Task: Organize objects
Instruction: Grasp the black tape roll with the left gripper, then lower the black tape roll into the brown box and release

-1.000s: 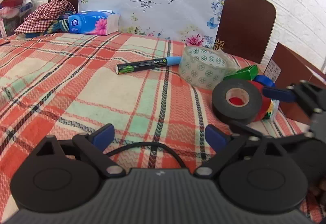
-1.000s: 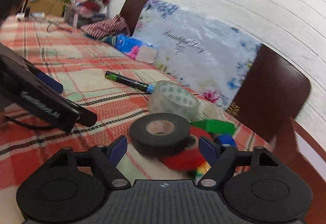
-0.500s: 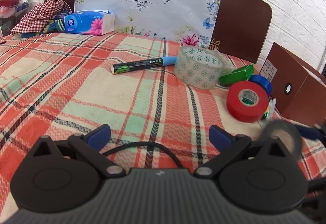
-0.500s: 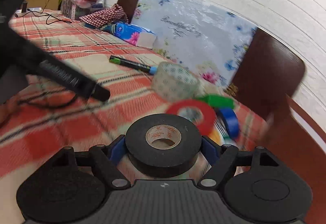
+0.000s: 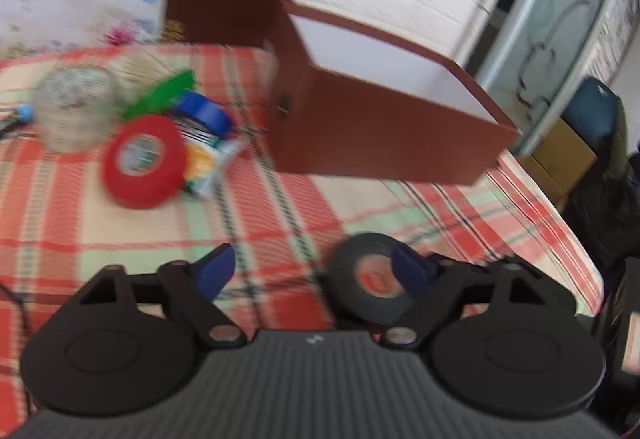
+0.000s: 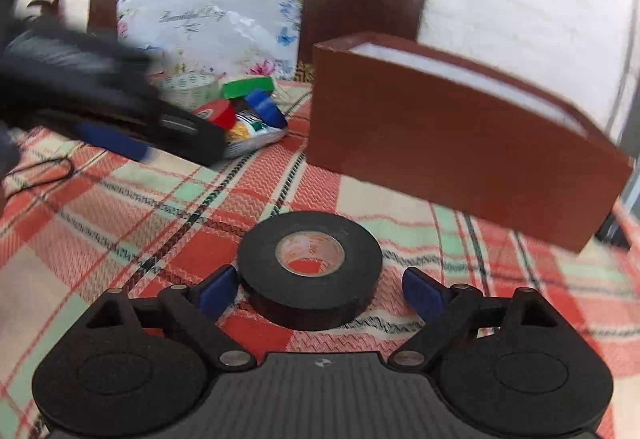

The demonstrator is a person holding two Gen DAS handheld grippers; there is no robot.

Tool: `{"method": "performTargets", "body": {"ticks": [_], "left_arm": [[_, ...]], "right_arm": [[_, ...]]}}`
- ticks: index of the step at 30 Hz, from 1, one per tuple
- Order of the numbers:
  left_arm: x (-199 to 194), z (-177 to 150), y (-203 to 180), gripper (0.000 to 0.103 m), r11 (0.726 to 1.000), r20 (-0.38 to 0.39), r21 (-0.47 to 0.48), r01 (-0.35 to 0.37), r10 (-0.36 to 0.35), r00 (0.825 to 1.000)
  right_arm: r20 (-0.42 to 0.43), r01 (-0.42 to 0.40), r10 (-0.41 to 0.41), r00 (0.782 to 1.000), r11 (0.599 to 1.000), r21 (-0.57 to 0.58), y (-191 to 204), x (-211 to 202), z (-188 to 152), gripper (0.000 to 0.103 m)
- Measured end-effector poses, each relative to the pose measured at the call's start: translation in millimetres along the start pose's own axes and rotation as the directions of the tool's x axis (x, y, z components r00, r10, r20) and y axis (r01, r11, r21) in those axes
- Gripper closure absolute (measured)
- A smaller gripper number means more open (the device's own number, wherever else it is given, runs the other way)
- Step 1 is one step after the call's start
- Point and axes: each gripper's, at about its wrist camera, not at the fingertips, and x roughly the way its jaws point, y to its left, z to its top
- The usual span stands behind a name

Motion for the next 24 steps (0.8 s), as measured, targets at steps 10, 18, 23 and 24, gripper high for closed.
{"method": "performTargets", "body": {"ticks": [10, 18, 23, 24], "left_arm": [[37.3, -3.3, -12.0, 0.052, 0.999, -0.137, -0.036, 0.035, -0.039, 0.99], [4.0, 41.9, -51.4, 0.061, 0.994, 0.051, 0.089, 0.056, -0.061, 0.997], [11.6, 97.8, -71.0, 0.061, 0.987, 0.165, 0.159, 0.009, -0.036, 0.986], [18.5, 108.4, -70.2, 0.061, 0.989, 0.167, 0.15, 0.005, -0.031, 0.985]], "right_arm": [[0.001, -0.076, 0.076, 0.997, 0.995, 0.071, -14.2, 5.9, -1.7, 0.028], [0.263, 0.024, -0.055, 0.963, 0.992, 0.12, -22.3, -25.5, 2.8, 0.027], [0.404, 0.12, -0.154, 0.902, 0.987, 0.106, -41.5, -14.8, 44.3, 0.027], [0.411, 0.114, -0.156, 0.898, 0.986, 0.124, -49.8, -7.9, 53.6, 0.027]]}}
